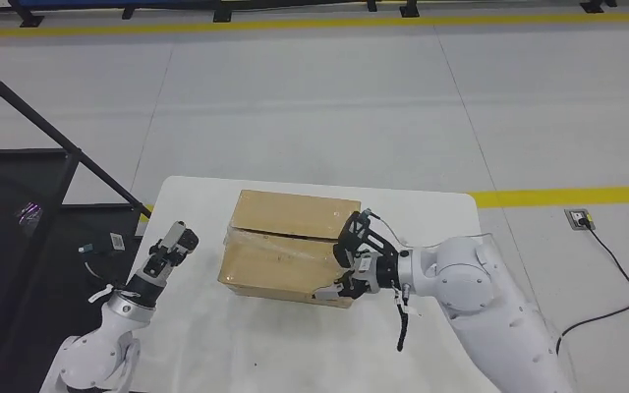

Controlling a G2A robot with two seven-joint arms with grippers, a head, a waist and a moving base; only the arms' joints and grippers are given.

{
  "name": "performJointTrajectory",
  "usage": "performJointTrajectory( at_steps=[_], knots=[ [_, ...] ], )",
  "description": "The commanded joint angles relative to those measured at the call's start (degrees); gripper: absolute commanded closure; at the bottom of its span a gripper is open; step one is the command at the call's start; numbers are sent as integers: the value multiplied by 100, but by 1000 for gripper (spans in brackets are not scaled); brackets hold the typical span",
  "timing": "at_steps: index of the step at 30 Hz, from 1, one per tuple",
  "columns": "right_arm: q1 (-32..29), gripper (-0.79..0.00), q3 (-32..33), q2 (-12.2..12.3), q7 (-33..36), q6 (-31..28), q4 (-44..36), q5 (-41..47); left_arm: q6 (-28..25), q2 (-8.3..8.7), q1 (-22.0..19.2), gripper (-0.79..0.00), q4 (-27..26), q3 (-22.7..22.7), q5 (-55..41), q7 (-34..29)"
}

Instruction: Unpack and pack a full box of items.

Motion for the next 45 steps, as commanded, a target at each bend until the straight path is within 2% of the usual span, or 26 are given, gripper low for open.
performJointTrajectory(
  at_steps=[1,4,8,11,18,19,20,21,23,27,29,38,45],
  knots=[
    [0,-785,0,0,-1,1,-4,27,15,-1,41,-785,35,-21,-40,-9],
    [-15,-785,-15,4,-108,31,-81,-209,35,-4,40,-785,63,-8,-43,-38],
    [-69,-785,-368,5,-501,401,-629,-2091,55,-11,36,-785,41,32,-17,-39],
    [-72,-785,-756,-12,-520,566,-906,-3170,71,-16,39,-785,26,46,5,-34],
    [110,-785,-1294,-122,-282,1474,-880,-4306,69,-23,40,-785,19,53,8,-44],
    [142,-662,-1362,-144,-238,1593,-866,-4398,70,-24,40,-785,18,53,9,-44],
    [172,-483,-1421,-164,-206,1673,-847,-4453,69,-25,41,-785,16,55,2,-47],
    [200,-369,-1465,-183,-169,1733,-819,-4477,69,-26,41,-785,14,55,-3,-50],
    [269,-317,-1523,-215,-92,1784,-762,-4476,69,-28,40,-785,5,52,-8,-53],
    [355,-145,-1631,-265,23,1821,-690,-4559,78,-30,33,-785,7,37,-45,-71],
    [380,-12,-1683,-287,93,1899,-687,-4673,98,-30,23,-785,11,25,-73,-90],
    [462,0,-1957,-415,299,2498,-927,-5524,112,-34,-8,-785,30,10,-121,-146],
    [849,0,-2295,-619,648,2850,-746,-6126,108,-38,-6,-785,28,-20,-166,-150]
  ],
)
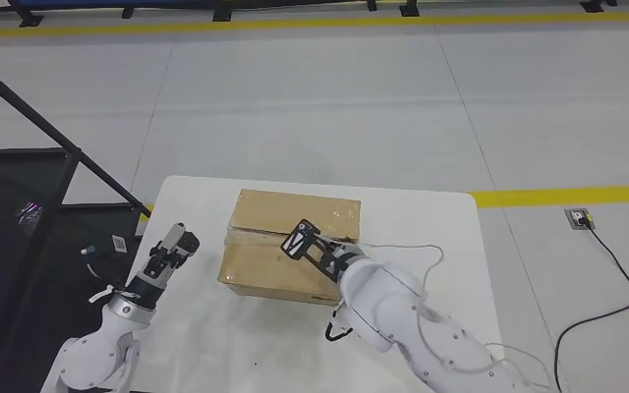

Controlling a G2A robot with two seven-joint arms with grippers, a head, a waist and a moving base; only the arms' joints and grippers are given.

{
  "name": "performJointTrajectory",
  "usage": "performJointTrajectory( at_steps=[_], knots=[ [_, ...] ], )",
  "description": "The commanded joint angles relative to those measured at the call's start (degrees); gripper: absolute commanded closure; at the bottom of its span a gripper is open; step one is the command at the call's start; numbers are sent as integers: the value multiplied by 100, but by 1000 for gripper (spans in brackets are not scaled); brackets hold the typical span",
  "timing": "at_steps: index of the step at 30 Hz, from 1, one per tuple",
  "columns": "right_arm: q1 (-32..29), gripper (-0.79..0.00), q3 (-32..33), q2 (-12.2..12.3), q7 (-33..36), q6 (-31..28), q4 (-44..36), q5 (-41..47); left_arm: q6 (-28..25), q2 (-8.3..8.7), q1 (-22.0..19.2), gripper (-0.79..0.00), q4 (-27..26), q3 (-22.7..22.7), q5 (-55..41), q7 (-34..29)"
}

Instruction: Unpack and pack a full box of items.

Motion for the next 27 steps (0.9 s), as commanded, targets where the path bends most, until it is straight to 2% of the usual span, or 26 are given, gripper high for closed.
performJointTrajectory(
  at_steps=[1,6,12,20,27],
  knots=[
    [142,0,-120,-74,100,120,107,-171,-7,-2,6,-785,-3,-8,-22,0],
    [534,0,-411,-303,422,272,502,-360,40,-3,-33,-785,10,2,-22,-45],
    [812,0,-443,-512,425,314,969,-198,243,-7,-378,-785,178,181,130,-166],
    [790,0,-352,-651,412,482,1236,-372,444,-43,-1038,-785,675,674,459,-318],
    [537,0,-110,-671,336,436,1151,-492,457,-83,-1337,-785,918,1014,582,-394]
  ],
)
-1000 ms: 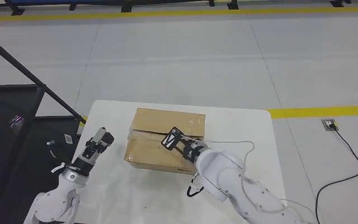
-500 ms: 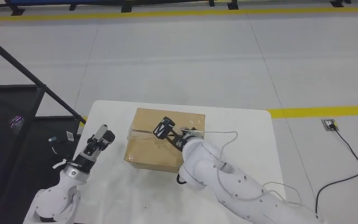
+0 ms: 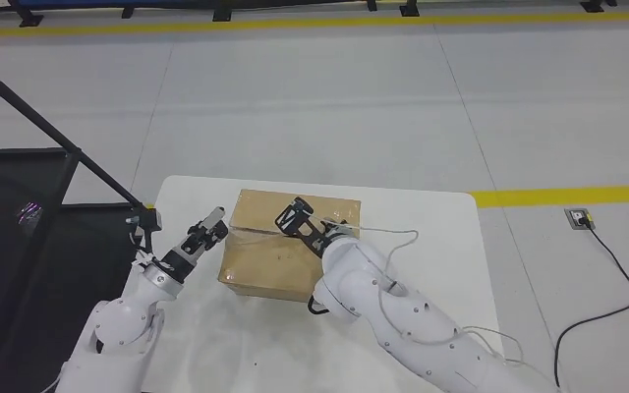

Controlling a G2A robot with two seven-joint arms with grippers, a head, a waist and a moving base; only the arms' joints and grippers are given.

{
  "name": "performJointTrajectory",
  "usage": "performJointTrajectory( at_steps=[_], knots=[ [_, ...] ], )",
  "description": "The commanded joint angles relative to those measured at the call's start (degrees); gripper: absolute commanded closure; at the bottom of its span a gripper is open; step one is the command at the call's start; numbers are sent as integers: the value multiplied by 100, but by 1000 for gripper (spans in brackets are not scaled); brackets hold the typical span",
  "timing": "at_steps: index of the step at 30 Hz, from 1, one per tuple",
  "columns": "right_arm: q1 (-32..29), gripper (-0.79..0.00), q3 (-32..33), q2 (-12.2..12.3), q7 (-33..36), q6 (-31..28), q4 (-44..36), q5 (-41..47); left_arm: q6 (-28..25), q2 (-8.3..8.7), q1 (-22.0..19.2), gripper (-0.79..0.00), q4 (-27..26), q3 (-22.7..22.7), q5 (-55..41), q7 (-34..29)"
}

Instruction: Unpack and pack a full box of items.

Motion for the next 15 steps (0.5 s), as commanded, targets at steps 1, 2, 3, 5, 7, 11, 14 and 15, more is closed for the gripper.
performJointTrajectory(
  at_steps=[1,2,3,5,7,11,14,15],
  knots=[
    [-65,0,50,-8,-16,3,-19,-63,3,-10,-66,-785,57,81,33,-19],
    [-96,0,68,-13,-24,3,-25,-100,-2,-14,-97,-785,83,117,53,-22],
    [-124,0,85,-20,-33,-2,-31,-130,-1,-20,-127,-785,112,153,70,-21],
    [-175,0,123,-34,-44,-15,-31,-167,17,-30,-190,-785,180,224,101,-22],
    [-219,0,162,-50,-59,-30,-29,-197,24,-40,-251,-785,247,293,134,-29],
    [-282,0,242,-82,-88,-103,-20,-233,25,-58,-345,-785,366,403,196,-22],
    [-321,0,296,-108,-98,-159,-18,-246,23,-68,-392,-785,428,449,213,-21],
    [-334,-46,309,-116,-104,-180,-18,-254,22,-70,-405,-785,446,459,215,-18]
  ],
)
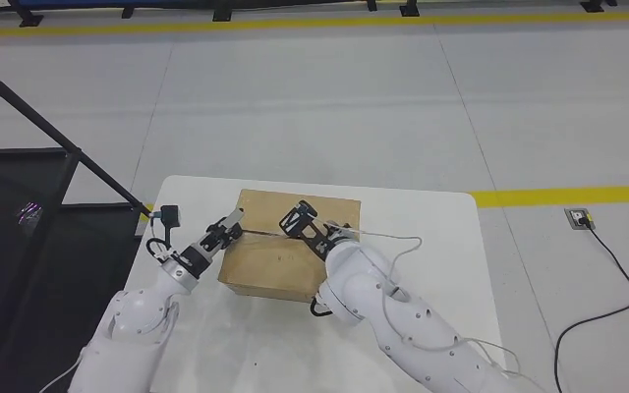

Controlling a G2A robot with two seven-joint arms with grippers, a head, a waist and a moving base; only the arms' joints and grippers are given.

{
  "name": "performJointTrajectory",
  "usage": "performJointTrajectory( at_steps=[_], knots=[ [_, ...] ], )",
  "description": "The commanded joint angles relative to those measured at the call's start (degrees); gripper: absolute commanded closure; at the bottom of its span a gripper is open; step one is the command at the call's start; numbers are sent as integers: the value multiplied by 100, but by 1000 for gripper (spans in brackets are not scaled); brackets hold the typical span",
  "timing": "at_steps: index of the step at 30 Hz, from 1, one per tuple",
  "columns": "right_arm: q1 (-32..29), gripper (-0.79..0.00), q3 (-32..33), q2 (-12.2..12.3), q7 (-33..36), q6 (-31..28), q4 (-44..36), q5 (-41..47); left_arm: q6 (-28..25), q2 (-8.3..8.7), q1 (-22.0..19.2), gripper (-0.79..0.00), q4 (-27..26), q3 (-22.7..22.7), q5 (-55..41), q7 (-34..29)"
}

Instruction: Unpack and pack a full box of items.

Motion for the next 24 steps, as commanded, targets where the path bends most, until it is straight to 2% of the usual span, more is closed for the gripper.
performJointTrajectory(
  at_steps=[1,3,4,5,6,9,18,20,24],
  knots=[
    [-22,-163,26,-16,-9,-43,1,-16,1,-4,-24,-785,30,18,3,1],
    [-52,-363,58,-32,-30,-84,-9,-18,-3,-7,-37,-785,45,26,3,3],
    [-72,-431,79,-38,-39,-100,-20,-23,-3,-8,-40,-785,44,29,3,3],
    [-94,-554,100,-43,-48,-128,-36,-24,-5,-8,-41,-785,40,31,9,-4],
    [-117,-610,127,-47,-48,-157,-50,-19,-13,-9,-41,-785,37,28,9,-1],
    [-181,-640,206,-55,-47,-240,-99,-43,-16,-10,-41,-785,38,28,10,1],
    [-467,-653,549,-53,-46,-309,-388,-141,-15,-17,-59,-785,51,38,-2,-8],
    [-593,-603,705,-38,-169,-248,-522,-127,-13,-20,-61,-785,51,46,1,-2],
    [-813,-603,1010,-7,-324,-205,-735,-95,1,-27,-78,-785,57,75,1,-5]
  ],
)
